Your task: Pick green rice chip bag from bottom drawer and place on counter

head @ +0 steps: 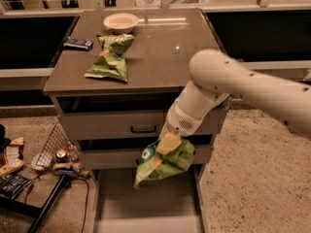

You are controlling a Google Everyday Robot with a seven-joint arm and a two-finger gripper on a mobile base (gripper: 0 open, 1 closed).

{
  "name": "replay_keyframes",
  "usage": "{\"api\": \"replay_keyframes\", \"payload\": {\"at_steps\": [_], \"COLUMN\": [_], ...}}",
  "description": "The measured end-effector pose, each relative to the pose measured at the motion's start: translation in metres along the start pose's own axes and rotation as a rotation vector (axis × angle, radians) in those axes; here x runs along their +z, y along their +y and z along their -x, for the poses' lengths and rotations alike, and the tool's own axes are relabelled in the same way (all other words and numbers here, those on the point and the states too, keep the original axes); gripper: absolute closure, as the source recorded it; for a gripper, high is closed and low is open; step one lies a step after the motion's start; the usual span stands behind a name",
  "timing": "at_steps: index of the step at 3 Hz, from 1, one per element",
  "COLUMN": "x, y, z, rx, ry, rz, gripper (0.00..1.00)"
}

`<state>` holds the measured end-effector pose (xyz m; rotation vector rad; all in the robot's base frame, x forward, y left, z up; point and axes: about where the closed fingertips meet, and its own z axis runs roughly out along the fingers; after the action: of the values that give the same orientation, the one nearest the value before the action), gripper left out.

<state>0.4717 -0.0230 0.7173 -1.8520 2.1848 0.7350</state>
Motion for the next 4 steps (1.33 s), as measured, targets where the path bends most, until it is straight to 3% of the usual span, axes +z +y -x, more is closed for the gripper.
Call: {"api": "replay_keyframes", "payload": {"at_steps": [1,2,3,4], "x": [-0.106,-0.228,-0.290,-0.309], "y": [0.004,0.008,0.010,-0.007], "z": [0.025,0.049,0.042,0.012], "rx": [0.060,0.119,0.146,0.153], "ry": [-0.006,-0.052,-0.110,-0.190], "rz": [-0.242,-0.554,-0.778,-0.894], "gripper": [1.00,1.00,1.00,1.00]}}
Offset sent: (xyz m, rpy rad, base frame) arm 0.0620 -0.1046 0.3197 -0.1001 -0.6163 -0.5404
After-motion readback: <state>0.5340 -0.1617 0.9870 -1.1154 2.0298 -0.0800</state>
